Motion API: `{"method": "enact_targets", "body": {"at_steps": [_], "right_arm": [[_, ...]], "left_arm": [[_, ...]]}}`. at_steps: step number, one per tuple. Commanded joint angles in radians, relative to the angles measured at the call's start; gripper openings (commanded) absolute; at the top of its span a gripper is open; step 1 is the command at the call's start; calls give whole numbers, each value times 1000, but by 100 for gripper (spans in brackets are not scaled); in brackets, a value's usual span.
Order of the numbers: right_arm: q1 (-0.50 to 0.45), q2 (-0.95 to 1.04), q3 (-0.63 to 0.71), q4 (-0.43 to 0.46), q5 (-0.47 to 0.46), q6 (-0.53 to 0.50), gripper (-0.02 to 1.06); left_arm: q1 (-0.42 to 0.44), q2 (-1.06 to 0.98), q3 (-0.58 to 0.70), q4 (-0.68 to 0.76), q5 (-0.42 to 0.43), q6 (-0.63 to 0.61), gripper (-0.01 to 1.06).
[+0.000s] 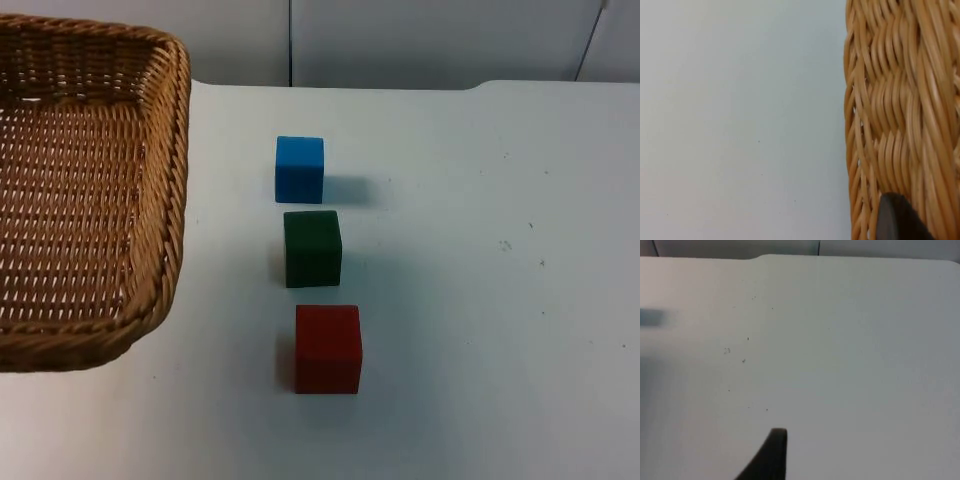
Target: Pick up the basket with the left hand and place the blue cube into the basket with the right hand.
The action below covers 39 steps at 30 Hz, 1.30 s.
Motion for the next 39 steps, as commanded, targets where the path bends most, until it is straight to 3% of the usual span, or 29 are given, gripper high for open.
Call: {"method": "enact_targets", "body": {"at_steps": [1, 5, 9, 12, 15, 16, 20, 23, 25, 26, 28, 30, 31, 35, 39], "right_arm": [[-5, 42, -7, 22, -14, -26, 104], [-5, 176, -55, 105, -81, -71, 104], [-5, 446, -167, 283, -252, -183, 100], [-5, 596, -263, 361, -293, -250, 99], [-5, 827, -421, 491, -289, -326, 98], [-5, 827, -421, 491, -289, -326, 98], [7, 1166, -662, 682, -229, -436, 98], [63, 1301, -779, 691, -189, -415, 98], [156, 1438, -909, 645, -185, -367, 98], [156, 1438, -909, 645, -185, -367, 98], [252, 1558, -1031, 536, -185, -227, 98], [359, 1684, -1160, 370, -185, -80, 98], [359, 1684, -1160, 370, -185, -80, 98], [530, 1912, -1381, 96, -177, 169, 97], [612, 2071, -1555, -34, -141, 299, 97]], "left_arm": [[4, -13, 1, -50, 13, 20, 0], [4, -11, 1, -51, 17, 35, 0], [4, -11, 1, -46, 15, 37, 0], [6, -11, 1, -33, 13, 37, 0], [16, -11, 1, -21, 11, 37, 0], [16, -11, 1, -21, 11, 37, 0], [17, -9, 1, -15, 11, 37, 0], [17, -3, 1, -15, 15, 37, 0], [17, 10, 1, -15, 17, 37, 0], [17, 10, 1, -15, 17, 37, 0], [17, 22, 1, -17, 17, 37, 0], [17, 29, 1, -18, 17, 37, 0], [17, 29, 1, -18, 17, 37, 0], [17, 29, 1, -22, 22, 37, 0], [17, 29, 1, -22, 25, 37, 0]]}}
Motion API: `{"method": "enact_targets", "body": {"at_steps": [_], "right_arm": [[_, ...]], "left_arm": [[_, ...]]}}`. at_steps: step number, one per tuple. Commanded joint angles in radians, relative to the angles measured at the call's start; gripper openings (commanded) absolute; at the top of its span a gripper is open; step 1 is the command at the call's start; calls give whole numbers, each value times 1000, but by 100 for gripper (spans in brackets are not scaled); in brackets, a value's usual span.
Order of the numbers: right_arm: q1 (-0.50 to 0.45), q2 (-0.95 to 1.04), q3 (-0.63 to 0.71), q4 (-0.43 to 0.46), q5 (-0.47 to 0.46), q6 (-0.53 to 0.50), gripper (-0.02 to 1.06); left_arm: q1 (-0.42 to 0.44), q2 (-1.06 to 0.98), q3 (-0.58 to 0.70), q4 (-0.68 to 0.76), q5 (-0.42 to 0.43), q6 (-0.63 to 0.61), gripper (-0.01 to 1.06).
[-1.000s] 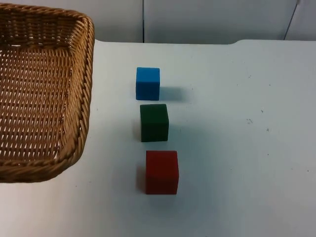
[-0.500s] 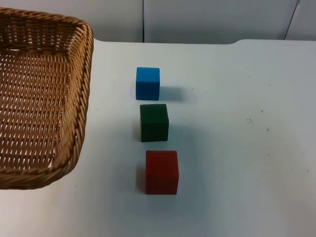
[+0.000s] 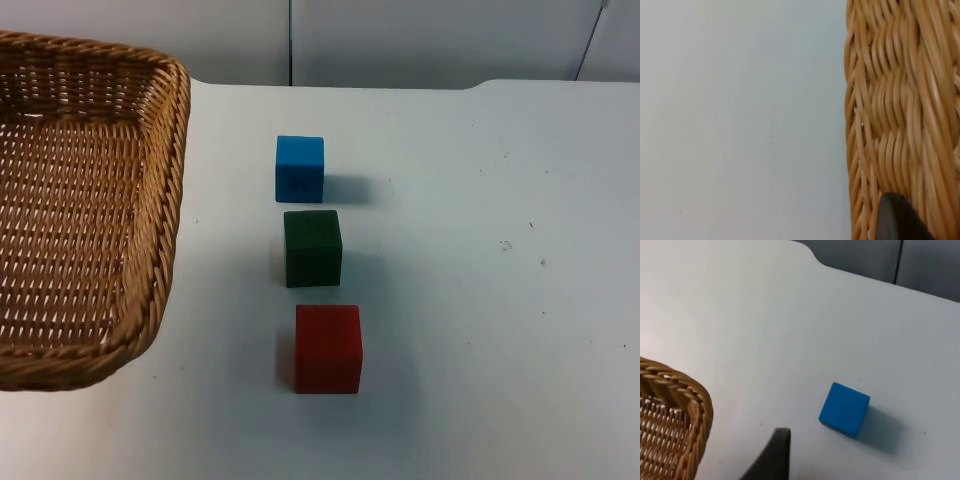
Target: Pick up the basket with the left hand and place the blue cube into the basket with the right hand.
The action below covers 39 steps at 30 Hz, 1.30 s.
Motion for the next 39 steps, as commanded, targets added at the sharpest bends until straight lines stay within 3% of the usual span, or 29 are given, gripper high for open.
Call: {"method": "enact_targets", "body": {"at_steps": [1, 10, 15, 22, 35, 39], "right_arm": [[64, 136, -151, -125, 36, 151, 97], [96, 413, -399, -171, 130, 309, 96], [96, 455, -403, -246, 119, 403, 96], [96, 495, -403, -259, 66, 469, 96], [96, 577, -403, -257, 47, 491, 96], [96, 594, -403, -294, 44, 495, 96]], "left_arm": [[2, -3, 1, -36, 25, 1, 0], [2, -3, 1, -33, 37, 1, 0], [2, -3, 1, -33, 39, 1, 0], [2, -3, 1, -49, 50, 5, 0], [2, -3, 1, -53, 53, 7, 0], [2, -3, 1, -53, 53, 7, 0]]}}
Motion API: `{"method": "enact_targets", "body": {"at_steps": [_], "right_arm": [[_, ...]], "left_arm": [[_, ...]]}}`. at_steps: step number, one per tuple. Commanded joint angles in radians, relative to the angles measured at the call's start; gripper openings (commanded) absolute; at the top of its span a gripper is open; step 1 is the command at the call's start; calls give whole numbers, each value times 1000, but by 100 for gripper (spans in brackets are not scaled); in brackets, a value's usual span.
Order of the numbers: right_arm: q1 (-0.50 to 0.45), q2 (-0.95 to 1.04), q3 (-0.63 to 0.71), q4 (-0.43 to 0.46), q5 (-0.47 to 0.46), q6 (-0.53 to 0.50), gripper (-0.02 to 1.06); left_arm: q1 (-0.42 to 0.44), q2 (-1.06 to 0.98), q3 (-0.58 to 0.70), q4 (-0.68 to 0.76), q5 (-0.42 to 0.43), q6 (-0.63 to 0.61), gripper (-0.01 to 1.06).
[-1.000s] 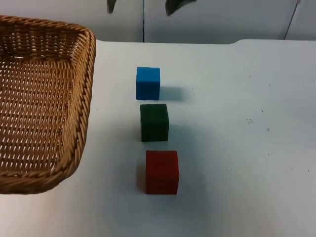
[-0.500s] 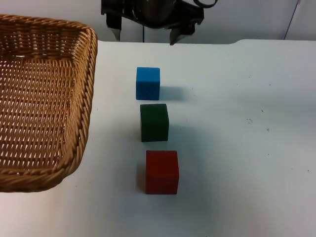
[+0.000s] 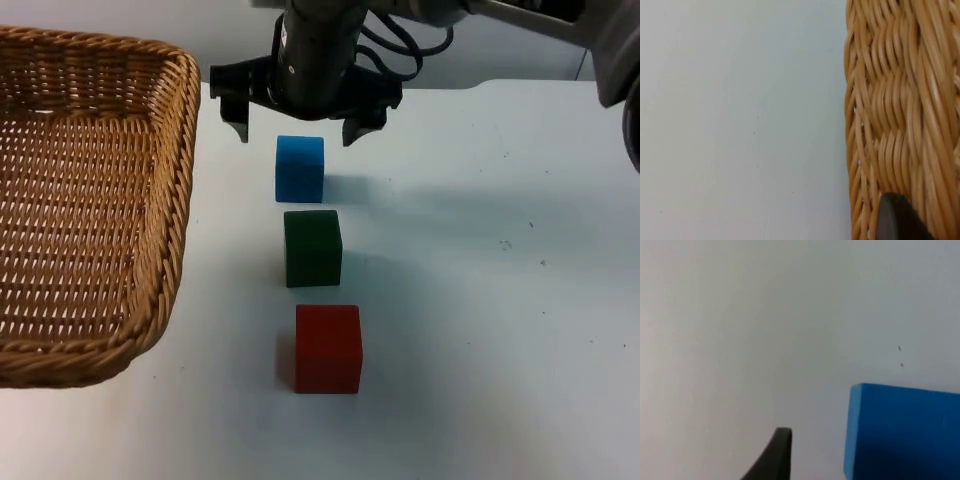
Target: Pick up the basket with the left hand and place the blue cube into the basket with the right hand.
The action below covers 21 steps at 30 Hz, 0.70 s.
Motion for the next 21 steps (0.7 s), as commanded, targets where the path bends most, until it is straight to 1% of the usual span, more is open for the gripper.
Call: {"method": "enact_targets", "body": {"at_steps": [1, 5, 6, 10, 15, 18, 21], "right_arm": [[2, 2, -7, -35, -10, 8, 96], [-18, 11, -7, -30, -16, 27, 94], [-20, 16, -7, -29, -16, 40, 92], [-32, 25, -7, -26, -14, 40, 89], [-32, 24, -7, -26, -53, 40, 89], [-32, 29, -7, 9, -74, 6, 89], [-32, 40, -7, 23, -69, 3, 89]], "left_arm": [[2, -3, 1, -33, 20, 1, 0], [2, -3, 1, -33, 18, 5, 0], [2, -3, 1, -33, 15, 5, 0], [2, -3, 1, -37, 10, 5, 0], [2, -3, 1, -43, 5, 7, 0], [2, -3, 1, -54, 5, 17, 0], [2, -3, 1, -55, 8, 18, 0]]}}
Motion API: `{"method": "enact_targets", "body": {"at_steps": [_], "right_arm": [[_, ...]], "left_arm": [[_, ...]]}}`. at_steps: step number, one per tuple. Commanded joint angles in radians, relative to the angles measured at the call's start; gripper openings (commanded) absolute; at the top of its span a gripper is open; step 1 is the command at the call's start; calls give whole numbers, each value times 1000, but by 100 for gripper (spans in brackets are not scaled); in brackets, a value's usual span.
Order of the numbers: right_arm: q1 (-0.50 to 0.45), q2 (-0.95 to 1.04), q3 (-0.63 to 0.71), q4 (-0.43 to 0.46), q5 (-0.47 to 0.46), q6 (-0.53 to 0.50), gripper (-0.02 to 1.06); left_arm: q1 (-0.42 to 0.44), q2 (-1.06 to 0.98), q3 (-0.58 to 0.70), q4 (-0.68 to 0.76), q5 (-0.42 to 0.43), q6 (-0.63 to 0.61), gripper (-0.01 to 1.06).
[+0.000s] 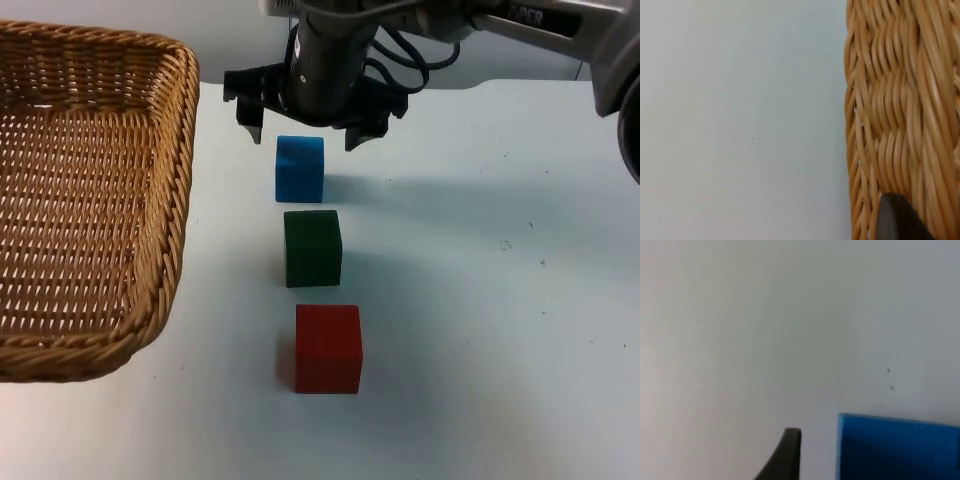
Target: Pick up the basket with the left hand and place the blue cube into the basket with the right hand.
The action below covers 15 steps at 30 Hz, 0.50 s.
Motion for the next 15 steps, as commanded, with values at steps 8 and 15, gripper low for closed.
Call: {"method": "enact_targets", "body": {"at_steps": [8, 15], "right_arm": [[-1, 26, -7, 7, -5, -7, 82], [-1, 26, -7, 7, -7, -7, 71]], "left_arm": [[2, -3, 1, -37, 13, 4, 0], [2, -3, 1, -37, 13, 4, 0]]}}
